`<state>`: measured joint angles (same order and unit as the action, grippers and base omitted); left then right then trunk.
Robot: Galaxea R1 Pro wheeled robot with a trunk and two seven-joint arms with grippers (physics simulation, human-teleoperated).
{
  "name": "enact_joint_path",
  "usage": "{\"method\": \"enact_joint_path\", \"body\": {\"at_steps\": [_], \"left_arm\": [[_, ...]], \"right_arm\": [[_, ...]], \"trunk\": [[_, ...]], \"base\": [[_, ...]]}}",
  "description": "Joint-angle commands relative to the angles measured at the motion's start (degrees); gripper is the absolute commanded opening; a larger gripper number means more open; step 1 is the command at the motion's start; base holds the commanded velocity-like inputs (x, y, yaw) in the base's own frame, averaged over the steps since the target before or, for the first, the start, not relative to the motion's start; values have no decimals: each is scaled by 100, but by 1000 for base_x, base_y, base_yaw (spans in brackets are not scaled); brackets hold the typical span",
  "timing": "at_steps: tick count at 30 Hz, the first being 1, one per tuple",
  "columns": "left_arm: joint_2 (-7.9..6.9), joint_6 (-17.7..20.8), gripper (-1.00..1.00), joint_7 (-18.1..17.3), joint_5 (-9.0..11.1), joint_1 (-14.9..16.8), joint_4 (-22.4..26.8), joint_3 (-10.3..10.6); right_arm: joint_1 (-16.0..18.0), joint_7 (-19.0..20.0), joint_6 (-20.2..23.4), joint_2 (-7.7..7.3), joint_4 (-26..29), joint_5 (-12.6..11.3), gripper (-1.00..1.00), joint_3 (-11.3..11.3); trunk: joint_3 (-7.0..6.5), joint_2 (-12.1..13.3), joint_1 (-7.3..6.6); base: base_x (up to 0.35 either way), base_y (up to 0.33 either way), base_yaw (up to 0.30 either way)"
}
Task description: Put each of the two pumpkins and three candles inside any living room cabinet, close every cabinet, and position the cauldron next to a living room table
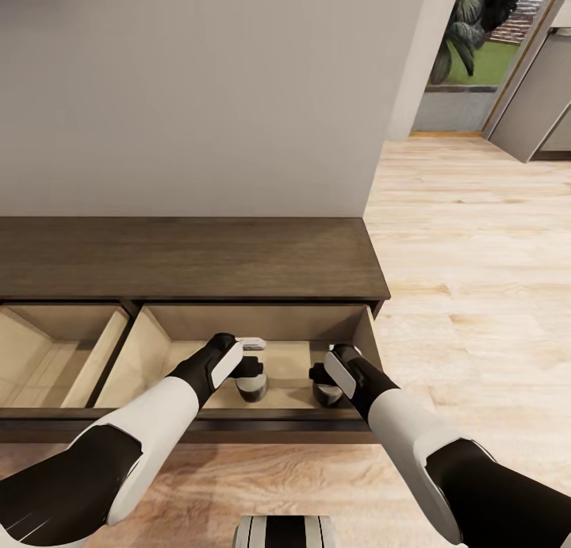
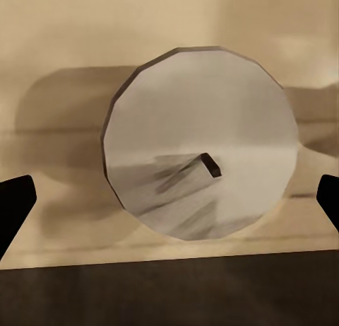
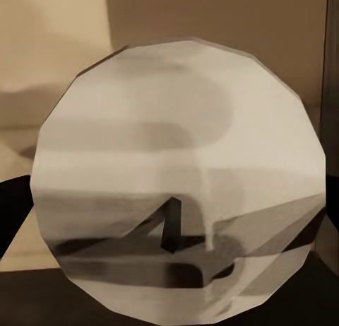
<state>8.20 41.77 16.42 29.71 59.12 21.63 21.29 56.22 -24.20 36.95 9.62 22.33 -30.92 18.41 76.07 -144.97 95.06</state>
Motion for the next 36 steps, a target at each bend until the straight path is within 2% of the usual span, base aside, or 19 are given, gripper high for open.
{"method": "enact_joint_path", "body": {"at_steps": [1,14,23,36], "left_arm": [[-4,15,100,46,61,3,8,42],[-2,15,100,41,61,3,8,42],[-2,22,100,37,61,3,8,42],[-2,24,100,37,61,3,8,42]], "right_arm": [[3,-50,14,-10,8,-66,100,45],[3,-33,36,-76,-16,-112,100,34],[3,324,42,-199,-41,-113,100,19],[3,143,23,-200,-33,-64,100,62]], "trunk": [[4,-2,-1],[4,-2,-1],[4,-2,-1],[4,-2,-1]], "base": [[0,0,0],[0,0,0],[0,0,0],[0,0,0]]}}
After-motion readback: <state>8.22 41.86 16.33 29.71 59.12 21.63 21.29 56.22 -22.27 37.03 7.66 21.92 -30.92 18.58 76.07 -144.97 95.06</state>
